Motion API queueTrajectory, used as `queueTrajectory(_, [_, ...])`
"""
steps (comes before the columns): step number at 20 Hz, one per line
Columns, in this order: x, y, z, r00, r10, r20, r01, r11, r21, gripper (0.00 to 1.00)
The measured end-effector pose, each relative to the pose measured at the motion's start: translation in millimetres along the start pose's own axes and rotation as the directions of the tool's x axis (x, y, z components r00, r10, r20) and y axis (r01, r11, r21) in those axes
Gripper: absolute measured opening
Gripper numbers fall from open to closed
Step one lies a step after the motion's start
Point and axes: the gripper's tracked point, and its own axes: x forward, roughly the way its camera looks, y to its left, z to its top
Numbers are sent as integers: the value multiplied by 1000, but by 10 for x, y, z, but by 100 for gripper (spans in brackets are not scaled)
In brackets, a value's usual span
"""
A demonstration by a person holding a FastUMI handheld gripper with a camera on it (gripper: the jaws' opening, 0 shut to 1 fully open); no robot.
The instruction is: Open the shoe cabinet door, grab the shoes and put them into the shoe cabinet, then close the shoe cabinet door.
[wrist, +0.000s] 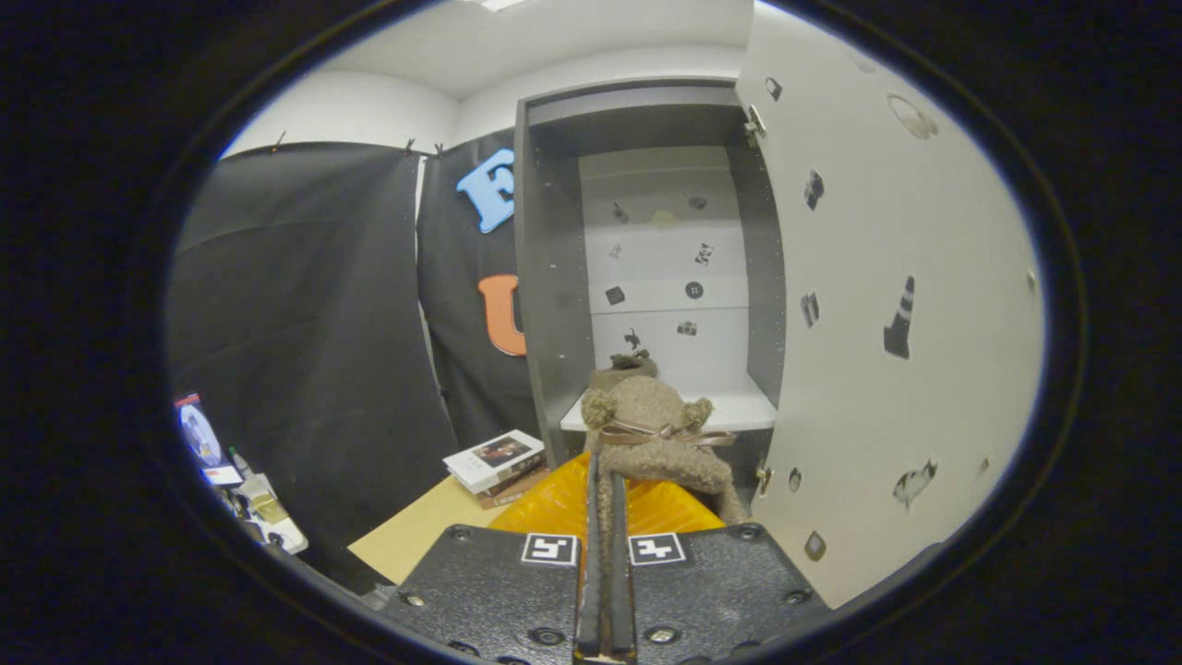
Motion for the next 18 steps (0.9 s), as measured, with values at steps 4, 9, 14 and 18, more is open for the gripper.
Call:
queueTrajectory(4, [267, 5, 241, 999, -33, -9, 32, 998, -63, 7])
queueTrajectory(9, [651, 61, 429, 999, -47, -11, 46, 991, -125, 7])
queueTrajectory(14, [1105, -129, 650, 994, -104, -15, 102, 992, -80, 7])
queueTrajectory(18, [1644, -531, 726, 979, -203, -16, 201, 975, -90, 7])
